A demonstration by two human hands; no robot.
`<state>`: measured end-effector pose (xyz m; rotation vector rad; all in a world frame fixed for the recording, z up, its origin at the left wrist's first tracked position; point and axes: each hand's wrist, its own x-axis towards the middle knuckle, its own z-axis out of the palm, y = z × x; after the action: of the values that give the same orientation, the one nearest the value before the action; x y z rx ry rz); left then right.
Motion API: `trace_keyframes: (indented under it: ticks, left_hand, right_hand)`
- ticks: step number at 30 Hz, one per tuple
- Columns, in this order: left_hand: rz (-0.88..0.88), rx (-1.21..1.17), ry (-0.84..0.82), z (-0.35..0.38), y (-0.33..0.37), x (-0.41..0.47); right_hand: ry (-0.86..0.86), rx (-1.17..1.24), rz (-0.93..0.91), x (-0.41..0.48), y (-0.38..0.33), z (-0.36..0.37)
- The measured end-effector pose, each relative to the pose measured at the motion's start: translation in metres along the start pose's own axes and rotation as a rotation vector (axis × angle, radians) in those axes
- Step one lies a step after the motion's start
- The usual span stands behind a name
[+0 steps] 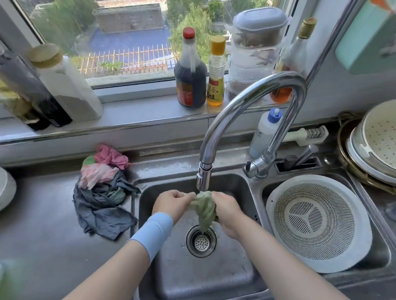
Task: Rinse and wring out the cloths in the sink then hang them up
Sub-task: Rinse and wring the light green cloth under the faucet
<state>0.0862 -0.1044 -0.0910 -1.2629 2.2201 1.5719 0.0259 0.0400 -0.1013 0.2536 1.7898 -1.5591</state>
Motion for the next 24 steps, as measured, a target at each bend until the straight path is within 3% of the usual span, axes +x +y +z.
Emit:
trace_keyframes:
  ticks: [3, 6, 8, 15, 18, 20, 24]
  left_hand:
    - [0.103, 0.097, -0.003, 0.001, -0.001, -0.001]
    - [0.106, -0.166, -0.337, 0.002, 0.003, -0.003]
    - [0.130, -0.177, -0.476, 0.001, 0.003, -0.001]
    - [0.154, 0.063, -0.325, -0.018, -0.004, 0.025]
    - [0.104, -0.034, -0.283, -0.014, -0.005, 0.025]
    - [0.159, 0.093, -0.227, -0.011, -0.002, 0.024]
    - [0.165, 0.087, -0.191, -0.005, 0.009, 0.020]
  right_hand:
    - [-0.091, 0.218, 0.042, -0.005, -0.020, 0.014]
    - [-0.271, 0.310, 0.047, -0.009, -0.032, 0.017]
    - [-0.342, 0.284, 0.051, -0.007, -0.033, 0.014]
    - [-0.318, 0.040, 0.025, 0.003, -0.014, -0.006]
    - [-0.178, -0.231, -0.026, 0.009, -0.006, -0.008]
    - [-0.076, -0.468, -0.102, 0.014, 0.000, -0.011]
    - [-0.053, -0.576, -0.110, 0.017, 0.016, -0.022]
